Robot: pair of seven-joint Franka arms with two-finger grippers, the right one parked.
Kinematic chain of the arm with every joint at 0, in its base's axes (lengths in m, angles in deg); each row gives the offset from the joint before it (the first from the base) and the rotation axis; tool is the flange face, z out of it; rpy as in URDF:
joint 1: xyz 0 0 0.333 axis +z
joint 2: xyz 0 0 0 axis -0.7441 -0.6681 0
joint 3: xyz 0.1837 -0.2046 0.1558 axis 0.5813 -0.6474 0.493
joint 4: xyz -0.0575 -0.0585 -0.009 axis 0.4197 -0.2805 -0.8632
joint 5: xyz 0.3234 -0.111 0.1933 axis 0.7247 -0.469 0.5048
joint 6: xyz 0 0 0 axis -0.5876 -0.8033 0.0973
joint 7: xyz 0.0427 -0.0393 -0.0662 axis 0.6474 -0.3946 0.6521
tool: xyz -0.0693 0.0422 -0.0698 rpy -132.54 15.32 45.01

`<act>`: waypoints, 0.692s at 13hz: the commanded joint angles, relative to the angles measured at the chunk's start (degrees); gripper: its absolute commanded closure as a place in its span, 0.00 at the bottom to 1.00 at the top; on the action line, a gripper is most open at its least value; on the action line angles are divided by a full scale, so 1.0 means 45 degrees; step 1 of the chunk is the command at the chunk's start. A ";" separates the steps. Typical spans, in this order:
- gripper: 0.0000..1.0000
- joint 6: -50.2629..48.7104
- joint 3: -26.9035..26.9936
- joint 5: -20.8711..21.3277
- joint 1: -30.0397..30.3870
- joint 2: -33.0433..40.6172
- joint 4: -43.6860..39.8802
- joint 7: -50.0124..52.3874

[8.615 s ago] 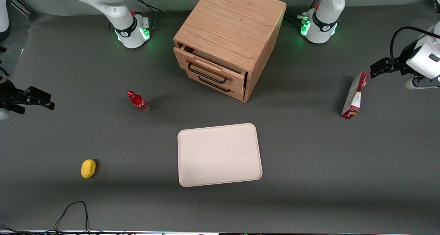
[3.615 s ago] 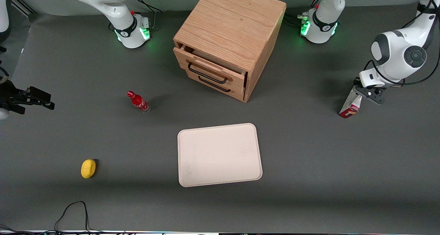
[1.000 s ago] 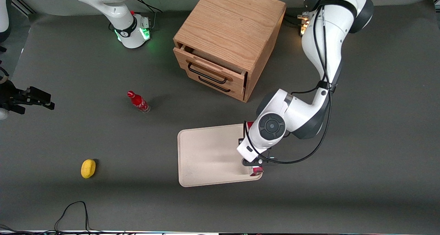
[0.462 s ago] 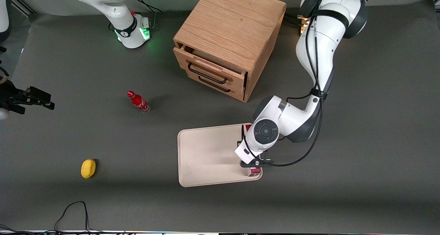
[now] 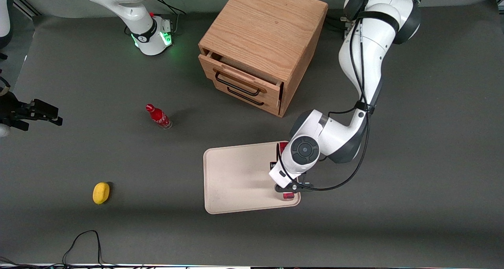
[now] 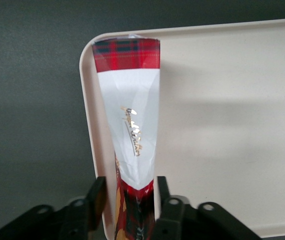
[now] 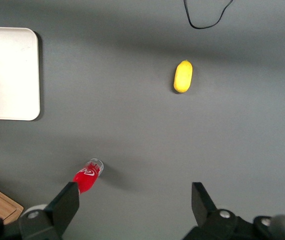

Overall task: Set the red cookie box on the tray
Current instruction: 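Lower the cookie box onto the tray and open the left gripper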

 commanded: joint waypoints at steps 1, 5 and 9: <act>0.00 0.0107 0.0181 0.0169 -0.0183 -0.0099 -0.0163 0.0269; 0.00 -0.0205 0.0161 0.0130 0.0051 0.0426 -0.0162 0.0230; 0.00 -0.2098 0.0103 0.0071 0.0870 0.3699 0.1996 -0.0275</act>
